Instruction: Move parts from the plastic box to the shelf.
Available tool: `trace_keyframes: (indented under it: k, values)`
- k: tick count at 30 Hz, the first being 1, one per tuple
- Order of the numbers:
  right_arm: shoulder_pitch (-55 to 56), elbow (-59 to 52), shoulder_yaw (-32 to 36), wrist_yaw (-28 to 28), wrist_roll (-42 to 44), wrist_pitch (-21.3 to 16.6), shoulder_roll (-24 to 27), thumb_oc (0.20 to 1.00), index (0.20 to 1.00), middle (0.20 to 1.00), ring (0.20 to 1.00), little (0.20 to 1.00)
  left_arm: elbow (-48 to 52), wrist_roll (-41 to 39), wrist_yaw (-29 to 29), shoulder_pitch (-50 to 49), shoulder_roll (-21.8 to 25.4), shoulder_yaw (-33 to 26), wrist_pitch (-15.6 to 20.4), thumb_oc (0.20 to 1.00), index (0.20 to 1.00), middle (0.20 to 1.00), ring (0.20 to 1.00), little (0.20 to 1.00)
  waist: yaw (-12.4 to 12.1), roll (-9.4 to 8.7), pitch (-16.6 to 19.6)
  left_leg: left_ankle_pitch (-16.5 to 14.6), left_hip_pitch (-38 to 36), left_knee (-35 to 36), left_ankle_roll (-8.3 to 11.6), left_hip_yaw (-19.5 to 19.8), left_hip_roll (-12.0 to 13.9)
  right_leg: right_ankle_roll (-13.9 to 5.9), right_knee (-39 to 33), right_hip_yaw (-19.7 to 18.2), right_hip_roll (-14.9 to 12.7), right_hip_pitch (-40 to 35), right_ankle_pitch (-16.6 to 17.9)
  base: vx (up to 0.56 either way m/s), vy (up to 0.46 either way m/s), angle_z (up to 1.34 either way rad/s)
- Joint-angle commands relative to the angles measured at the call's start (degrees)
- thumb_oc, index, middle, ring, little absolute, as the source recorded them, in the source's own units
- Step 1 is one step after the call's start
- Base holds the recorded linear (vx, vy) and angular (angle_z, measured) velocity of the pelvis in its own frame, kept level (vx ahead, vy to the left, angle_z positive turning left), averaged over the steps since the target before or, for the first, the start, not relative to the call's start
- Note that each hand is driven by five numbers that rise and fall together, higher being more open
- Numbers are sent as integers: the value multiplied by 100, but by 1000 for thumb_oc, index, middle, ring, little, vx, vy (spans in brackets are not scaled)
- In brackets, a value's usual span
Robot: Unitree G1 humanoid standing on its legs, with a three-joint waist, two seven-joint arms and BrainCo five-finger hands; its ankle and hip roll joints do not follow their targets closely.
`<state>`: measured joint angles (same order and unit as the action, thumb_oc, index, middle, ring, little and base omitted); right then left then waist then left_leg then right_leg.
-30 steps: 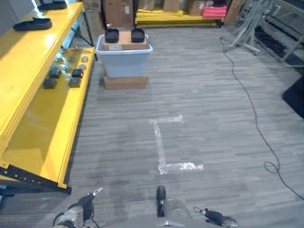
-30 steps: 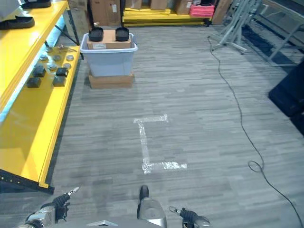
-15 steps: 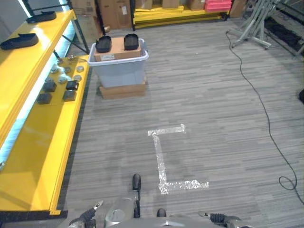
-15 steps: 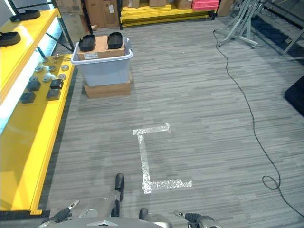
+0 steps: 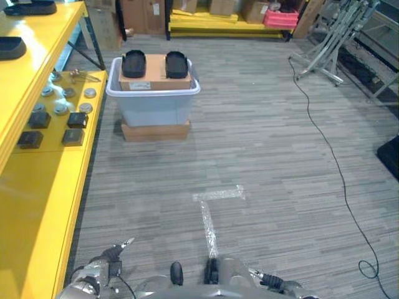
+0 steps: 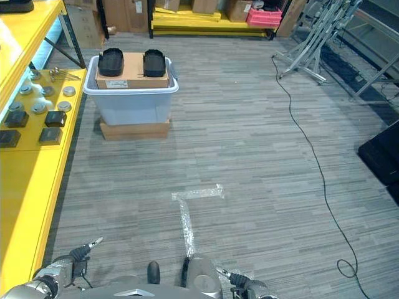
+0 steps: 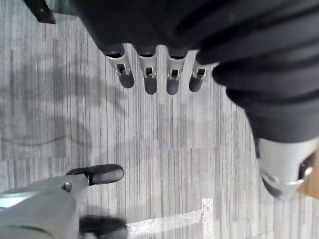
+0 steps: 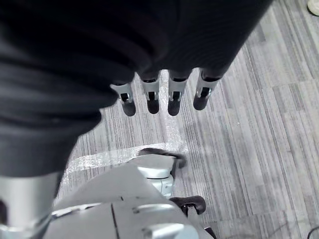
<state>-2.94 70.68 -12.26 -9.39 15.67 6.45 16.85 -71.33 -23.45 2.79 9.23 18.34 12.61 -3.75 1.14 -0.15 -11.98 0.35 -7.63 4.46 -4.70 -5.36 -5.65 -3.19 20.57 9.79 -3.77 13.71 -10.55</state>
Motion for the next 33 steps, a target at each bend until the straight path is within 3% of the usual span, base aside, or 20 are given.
trace_keyframes:
  k: [1,2,4,10,11,12,13,14,15,17,18,20,22,23,25,29,30,32,33]
  values:
    - [-24,251,-133,-8,-60,-59,162,1000,1000,1000,1000,1000,106,-109,-81,-13,-47,2,36,1000,1000,1000,1000,1000,165,-63,-136,-780,271,-585,-18,123,166,-262,-1206,-359,69,-620,1010,374,-115,31]
    - [-4,296,-116,-32,-90,-117,170,1000,1000,1000,1000,1000,115,-164,-82,-9,-60,22,14,1000,1000,1000,1000,1000,230,-79,-158,-922,144,-620,-8,143,128,-320,-1332,-362,18,-446,1210,273,-93,37]
    - [10,313,-95,-80,-35,-123,167,1000,1000,1000,1000,1000,113,-163,-57,-39,-81,21,-11,1000,1000,1000,1000,1000,246,-76,-169,-1002,71,-672,10,127,128,-323,-1348,-306,-10,-409,1268,291,-129,39]
    - [-7,266,-22,-3,125,-49,166,1000,1000,1000,1000,1000,24,-710,-187,-270,-256,-173,-213,1000,1000,1000,1000,1000,269,-69,-60,-1294,-99,-1244,107,267,215,-71,-1313,-332,73,-650,1060,345,-204,22]
    - [-35,213,-38,19,143,-101,175,1000,1000,1000,1000,1000,-4,-704,-101,-344,-346,-256,-257,1000,1000,1000,1000,1000,231,-64,-30,-959,33,-1993,238,269,314,58,-1318,-299,97,-797,928,220,-159,19]
    - [-36,209,-40,17,137,-106,176,1000,1000,1000,1000,1000,-5,-692,-98,-347,-351,-258,-253,1000,1000,1000,1000,1000,233,-61,-28,-943,57,-2044,248,274,323,65,-1318,-292,100,-803,921,413,-339,20]
    - [-98,58,-89,124,94,-54,225,1000,1000,1000,1000,1000,0,-576,-100,-419,-481,-319,-155,1000,1000,1000,1000,1000,135,-159,-97,-448,790,-3781,430,256,362,260,-1341,-331,86,-1041,782,307,-288,14]
    - [-110,25,-110,181,160,-72,278,1000,1000,1000,1000,1000,52,-620,-87,-413,-517,-319,-203,1000,1000,1000,1000,1000,75,-207,-163,-237,1331,-4536,514,179,445,368,-1394,-336,91,-1215,732,331,-304,14]
    - [-109,20,-102,182,214,-78,301,1000,1000,1000,1000,1000,69,-610,-85,-410,-531,-318,-226,1000,1000,1000,1000,1000,57,-213,-183,-222,1504,-4672,520,153,495,388,-1408,-324,93,-1275,715,257,-171,-6]
    - [-131,-6,1,201,683,-152,362,1000,1000,1000,1000,1000,96,-463,-53,-397,-580,-294,-341,1000,1000,1000,1000,1000,-23,-219,-246,-252,1899,-4386,470,2,644,381,-1507,-290,106,-1485,666,320,-52,-10]
    - [-165,-32,64,212,835,-173,357,1000,1000,1000,1000,1000,74,-420,-32,-438,-596,-271,-305,1000,1000,1000,1000,1000,-60,-209,-272,-333,1852,-3860,429,-116,682,345,-1573,-287,108,-1581,622,441,107,-7]
    - [-206,-149,145,249,848,-245,338,1000,1000,1000,1000,1000,18,-510,-35,-635,-613,-239,-124,1000,1000,1000,1000,1000,-215,-63,-311,-107,1877,-2045,525,-181,591,260,-1724,-379,277,-1824,479,459,176,-6]
    - [-179,-171,149,265,733,-286,333,1000,1000,1000,1000,1000,14,-517,-22,-744,-605,-260,-54,1000,1000,1000,1000,1000,-335,-14,-355,146,1913,-1409,621,-3,511,238,-1785,-477,368,-2009,407,380,133,-16]
    - [-148,-131,148,225,578,-294,334,1000,1000,1000,1000,1000,0,-604,-5,-865,-600,-302,-16,1000,1000,1000,1000,1000,-471,4,-374,353,2032,-1188,695,202,477,240,-1820,-565,443,-2179,323,485,173,-35]
    - [-155,38,97,220,506,-330,265,1000,1000,1000,1000,1000,-45,-622,-69,-945,-540,-434,-140,1000,1000,1000,1000,1000,-588,-98,-255,48,1965,-1181,518,90,388,168,-1763,-604,380,-2301,170,387,172,-41]
    - [-149,102,94,190,733,-309,186,1000,1000,1000,1000,1000,-109,-451,-142,-948,-495,-481,-179,1000,1000,1000,1000,1000,-651,-143,-155,-83,1873,-1181,358,83,329,145,-1430,-549,337,-2311,-56,260,129,-32]
    - [-61,59,100,150,659,-266,68,1000,1000,1000,1000,1000,-221,-345,-260,-772,-398,-509,-183,1000,1000,1000,1000,1000,-610,-128,-98,-273,1627,-1168,94,16,269,-5,-99,-233,133,-1910,131,363,221,-8]
    - [4,48,88,148,616,-294,31,1000,1000,1000,1000,1000,-260,-360,-278,-672,-365,-493,-104,1000,1000,1000,1000,1000,-550,-65,-108,-388,1488,-1194,-34,40,266,-121,879,-139,6,-1554,353,318,235,-4]
    - [75,37,58,127,558,-330,-22,1000,1000,1000,1000,1000,-225,-445,-346,-515,-323,-447,29,1000,1000,1000,1000,1000,-435,27,-161,-551,1188,-1185,-176,79,279,-221,1982,-93,-198,-947,664,225,183,-6]
